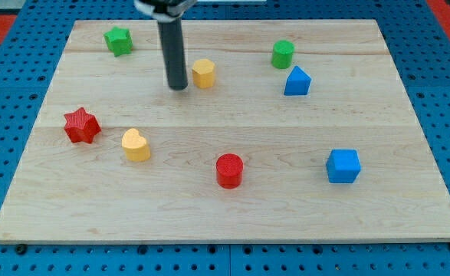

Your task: Push the red circle to the center of the board

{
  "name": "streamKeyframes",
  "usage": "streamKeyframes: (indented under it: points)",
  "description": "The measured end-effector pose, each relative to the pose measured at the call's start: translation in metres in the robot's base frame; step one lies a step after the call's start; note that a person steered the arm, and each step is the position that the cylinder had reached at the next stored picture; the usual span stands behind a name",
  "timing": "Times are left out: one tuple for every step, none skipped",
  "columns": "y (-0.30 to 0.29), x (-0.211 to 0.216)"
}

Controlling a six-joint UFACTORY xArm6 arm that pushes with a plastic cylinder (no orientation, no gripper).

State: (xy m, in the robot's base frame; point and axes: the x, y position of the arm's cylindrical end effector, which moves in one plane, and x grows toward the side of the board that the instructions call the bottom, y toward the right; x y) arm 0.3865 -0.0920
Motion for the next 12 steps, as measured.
streamKeyframes:
  points:
    - [-0.005, 0.028]
    - [0.034, 0.03]
    - [0.034, 0.03]
    - [0.096, 0.034]
    - [0.153, 0.059]
    - [0.166, 0.13]
    - [0.166, 0.168]
    - [0.167, 0.176]
    - [0.148, 0.187]
    - [0.132, 0.188]
    - [0.119, 0.189]
    - [0.116, 0.189]
